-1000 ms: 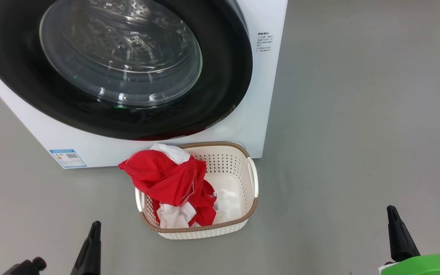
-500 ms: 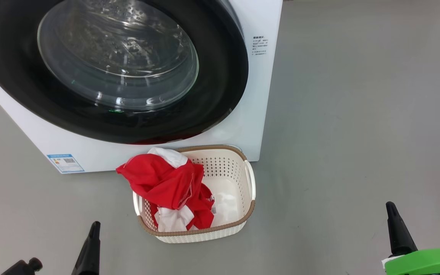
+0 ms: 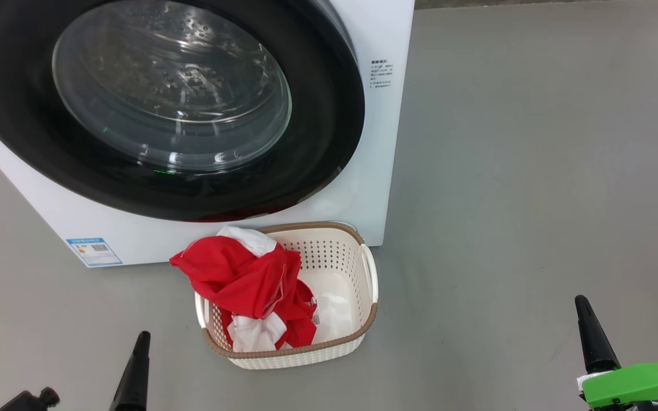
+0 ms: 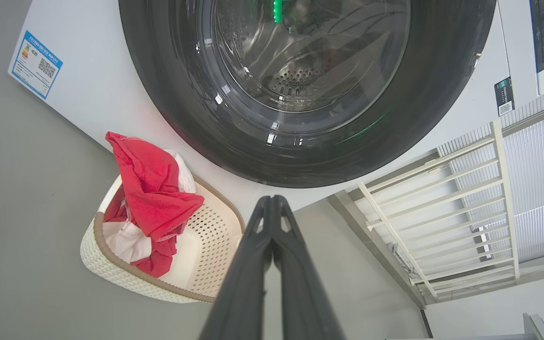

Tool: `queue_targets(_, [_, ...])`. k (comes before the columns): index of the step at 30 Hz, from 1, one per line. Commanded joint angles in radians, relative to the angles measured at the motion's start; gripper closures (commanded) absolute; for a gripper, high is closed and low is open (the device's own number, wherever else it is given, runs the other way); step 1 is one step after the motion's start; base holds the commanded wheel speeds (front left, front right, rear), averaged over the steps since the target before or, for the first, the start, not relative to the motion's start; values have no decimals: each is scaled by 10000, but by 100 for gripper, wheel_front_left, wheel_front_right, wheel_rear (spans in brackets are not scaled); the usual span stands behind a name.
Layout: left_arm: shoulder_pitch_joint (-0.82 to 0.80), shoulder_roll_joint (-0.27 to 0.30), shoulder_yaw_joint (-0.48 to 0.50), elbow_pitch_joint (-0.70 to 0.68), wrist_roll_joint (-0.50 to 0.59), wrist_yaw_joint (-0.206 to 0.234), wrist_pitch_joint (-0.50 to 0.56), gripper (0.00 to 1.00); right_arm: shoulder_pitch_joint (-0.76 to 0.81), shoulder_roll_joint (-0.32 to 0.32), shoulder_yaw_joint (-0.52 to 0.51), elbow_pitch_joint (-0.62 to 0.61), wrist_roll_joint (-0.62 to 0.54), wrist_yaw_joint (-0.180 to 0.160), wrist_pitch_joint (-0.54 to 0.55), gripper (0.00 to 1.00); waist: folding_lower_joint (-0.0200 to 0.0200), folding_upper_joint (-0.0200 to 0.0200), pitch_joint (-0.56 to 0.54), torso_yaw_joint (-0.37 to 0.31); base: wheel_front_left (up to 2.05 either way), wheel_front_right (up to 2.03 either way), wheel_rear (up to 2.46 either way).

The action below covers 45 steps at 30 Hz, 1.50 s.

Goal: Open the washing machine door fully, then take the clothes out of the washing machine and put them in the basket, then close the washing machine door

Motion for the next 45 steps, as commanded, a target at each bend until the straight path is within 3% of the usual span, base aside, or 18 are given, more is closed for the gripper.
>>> queue_targets(1, [-459, 77, 274, -183, -230, -40, 70, 100, -430, -183, 121, -219, 245, -4, 67, 100, 0, 0, -15, -14, 0, 0, 0])
queue_targets(45, [-864, -214, 774, 16, -4347, -65, 1342, 100, -1169, -289, 226, -91, 4526, -8, 1373, 100, -1, 0, -445, -389, 0, 0, 0])
